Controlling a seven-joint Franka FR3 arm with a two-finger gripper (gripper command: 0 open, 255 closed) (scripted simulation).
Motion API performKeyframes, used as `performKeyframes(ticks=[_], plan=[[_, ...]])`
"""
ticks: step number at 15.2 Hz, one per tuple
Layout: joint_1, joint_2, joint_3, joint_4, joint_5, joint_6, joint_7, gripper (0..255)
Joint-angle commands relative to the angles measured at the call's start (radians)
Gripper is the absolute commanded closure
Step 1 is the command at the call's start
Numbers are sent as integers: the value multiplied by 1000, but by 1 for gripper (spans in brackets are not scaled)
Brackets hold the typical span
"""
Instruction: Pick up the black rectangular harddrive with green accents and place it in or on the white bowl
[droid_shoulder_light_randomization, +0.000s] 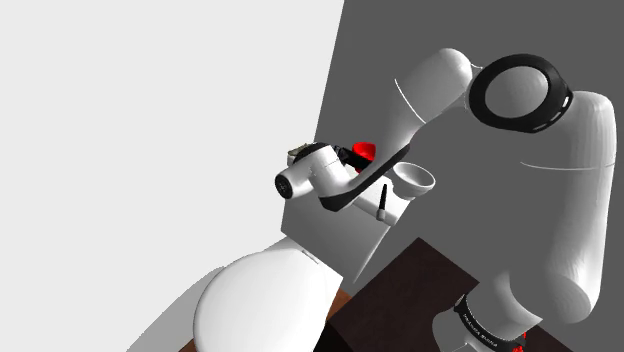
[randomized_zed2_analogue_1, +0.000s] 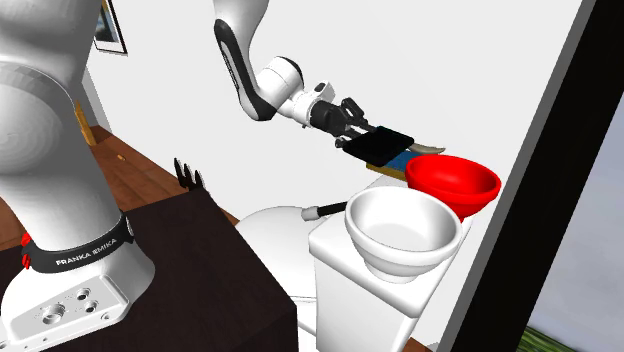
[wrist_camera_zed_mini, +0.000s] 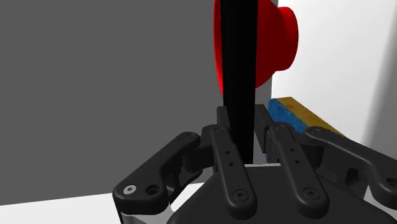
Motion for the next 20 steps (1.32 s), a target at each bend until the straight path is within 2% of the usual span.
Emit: performKeyframes(ticks=[1,11,20], plan=[[-3,-26,3,-9,4,2,-16,255],[-15,-136,16,-31,26,8,-101,255],[-129,-374,-49,-357,-56,173,-20,255]])
